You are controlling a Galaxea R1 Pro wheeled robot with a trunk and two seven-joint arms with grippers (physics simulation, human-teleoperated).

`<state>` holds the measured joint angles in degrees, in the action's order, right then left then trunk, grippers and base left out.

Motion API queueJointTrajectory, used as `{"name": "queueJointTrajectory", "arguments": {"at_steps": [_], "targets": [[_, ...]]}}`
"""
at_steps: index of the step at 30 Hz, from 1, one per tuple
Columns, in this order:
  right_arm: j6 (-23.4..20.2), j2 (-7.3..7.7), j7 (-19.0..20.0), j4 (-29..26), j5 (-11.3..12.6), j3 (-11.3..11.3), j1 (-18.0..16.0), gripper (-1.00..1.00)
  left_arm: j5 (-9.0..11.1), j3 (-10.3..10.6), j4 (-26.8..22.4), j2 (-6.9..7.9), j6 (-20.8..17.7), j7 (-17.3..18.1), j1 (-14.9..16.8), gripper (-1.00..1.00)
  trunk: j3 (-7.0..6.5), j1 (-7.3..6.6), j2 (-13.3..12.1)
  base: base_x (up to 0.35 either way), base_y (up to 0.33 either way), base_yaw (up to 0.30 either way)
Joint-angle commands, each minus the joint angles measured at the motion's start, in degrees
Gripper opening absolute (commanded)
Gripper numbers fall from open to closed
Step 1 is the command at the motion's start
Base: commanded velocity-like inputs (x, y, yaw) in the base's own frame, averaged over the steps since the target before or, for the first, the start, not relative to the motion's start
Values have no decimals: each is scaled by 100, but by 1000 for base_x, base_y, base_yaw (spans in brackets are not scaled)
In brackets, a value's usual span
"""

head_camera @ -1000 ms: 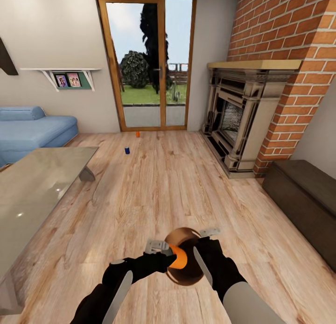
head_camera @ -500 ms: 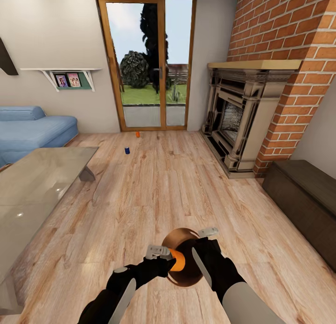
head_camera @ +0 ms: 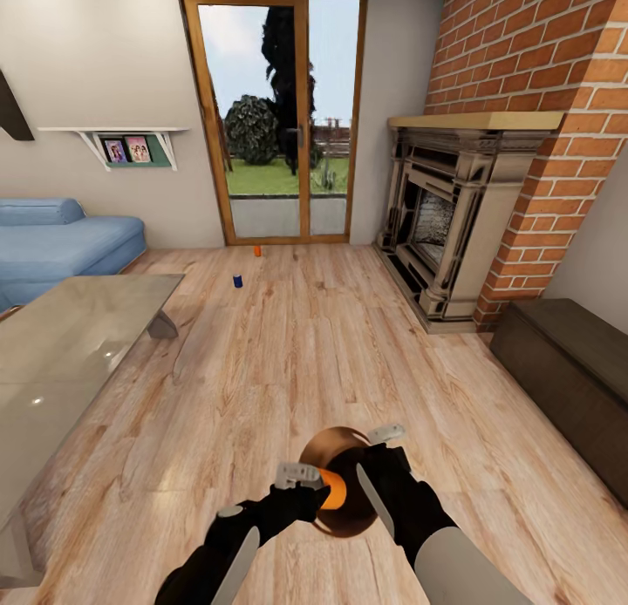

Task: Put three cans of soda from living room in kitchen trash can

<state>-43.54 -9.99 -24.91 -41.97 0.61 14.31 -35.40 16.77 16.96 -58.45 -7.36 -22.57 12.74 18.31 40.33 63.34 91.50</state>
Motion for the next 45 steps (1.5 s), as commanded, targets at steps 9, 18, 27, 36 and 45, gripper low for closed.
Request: {"name": "queueJointTrajectory", "arguments": {"at_steps": [9,18,27,36,45], "targets": [[-36,-1,29,-4,403,279,-2,-100,2,0,177,-33,180,-31,13,-100,-1,0,0,0,0,0],[-56,-1,14,-4,1252,1041,-2,-100,2,0,203,-38,248,-201,12,-100,-1,0,0,0,0,0],[-58,-1,13,-4,1343,1117,-2,-100,-3,0,259,-38,267,-217,14,-100,-1,0,0,0,0,0],[-58,-1,12,-4,1353,1126,-2,-100,-8,0,354,-38,415,-219,15,100,-1,0,0,0,0,0],[-58,-1,12,-4,1354,1127,-2,-100,-7,1,361,-38,429,-219,15,100,-1,0,0,0,0,0]]}}
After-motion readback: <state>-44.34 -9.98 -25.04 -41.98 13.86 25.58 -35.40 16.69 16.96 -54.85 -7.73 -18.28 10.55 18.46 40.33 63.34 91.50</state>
